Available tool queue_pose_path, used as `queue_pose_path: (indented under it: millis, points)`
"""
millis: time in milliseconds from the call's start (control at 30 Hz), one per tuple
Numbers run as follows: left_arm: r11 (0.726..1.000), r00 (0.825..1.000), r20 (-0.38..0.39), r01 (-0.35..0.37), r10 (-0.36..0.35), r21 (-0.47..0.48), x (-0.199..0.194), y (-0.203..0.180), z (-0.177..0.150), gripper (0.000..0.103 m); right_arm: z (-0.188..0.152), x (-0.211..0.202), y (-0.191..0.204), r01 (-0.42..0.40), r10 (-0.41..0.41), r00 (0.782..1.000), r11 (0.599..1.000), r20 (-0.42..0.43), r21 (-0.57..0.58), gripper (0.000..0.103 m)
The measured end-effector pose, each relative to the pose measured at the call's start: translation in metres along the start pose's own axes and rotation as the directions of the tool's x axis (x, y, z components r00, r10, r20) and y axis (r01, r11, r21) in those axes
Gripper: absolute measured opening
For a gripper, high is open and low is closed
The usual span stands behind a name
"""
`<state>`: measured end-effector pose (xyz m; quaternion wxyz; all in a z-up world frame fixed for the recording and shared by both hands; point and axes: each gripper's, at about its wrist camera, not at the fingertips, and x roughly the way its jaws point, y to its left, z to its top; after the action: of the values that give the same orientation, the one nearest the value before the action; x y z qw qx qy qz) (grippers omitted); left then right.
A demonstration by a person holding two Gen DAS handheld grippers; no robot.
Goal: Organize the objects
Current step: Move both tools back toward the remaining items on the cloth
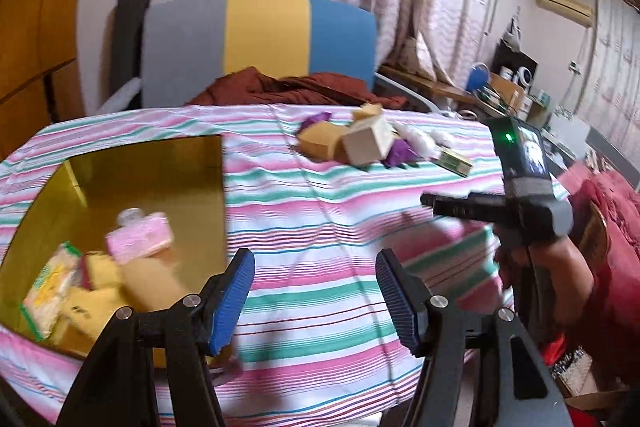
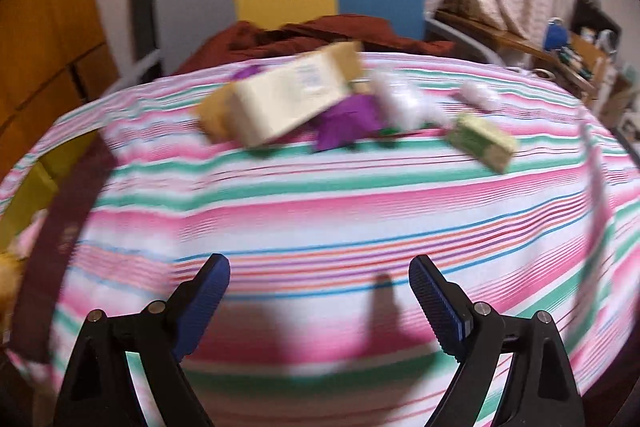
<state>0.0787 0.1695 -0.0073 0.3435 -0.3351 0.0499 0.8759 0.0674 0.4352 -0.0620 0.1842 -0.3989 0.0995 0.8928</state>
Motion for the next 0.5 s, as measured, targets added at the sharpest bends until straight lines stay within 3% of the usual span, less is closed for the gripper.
queue_pose_path:
  millis: [100,300,500]
  points:
    - [1.0,1.0,-0.023,0.018,-0.018,-0.003,0.01,-0.007,0.004,0.064,0.016,0.013,-0.039,0.064,-0.064,0.998,0.997,-0.008,0.039,0.092]
    - [0.993,0.995,-0.087,0.031,-0.04,-0.11,0.035,0.001,0.014,0.064,0.06,0.037,-0.108,0.16,-0.16,0.987,0.981,-0.005,0.112,0.093]
    - [0.996,0.993,-0.12,0.008,-0.019,-0.092,0.05,-0.005,0.024,0.064,0.091,0.064,-0.143,0.128,-0.129,0.992,0.982,-0.006,0.14,0.093]
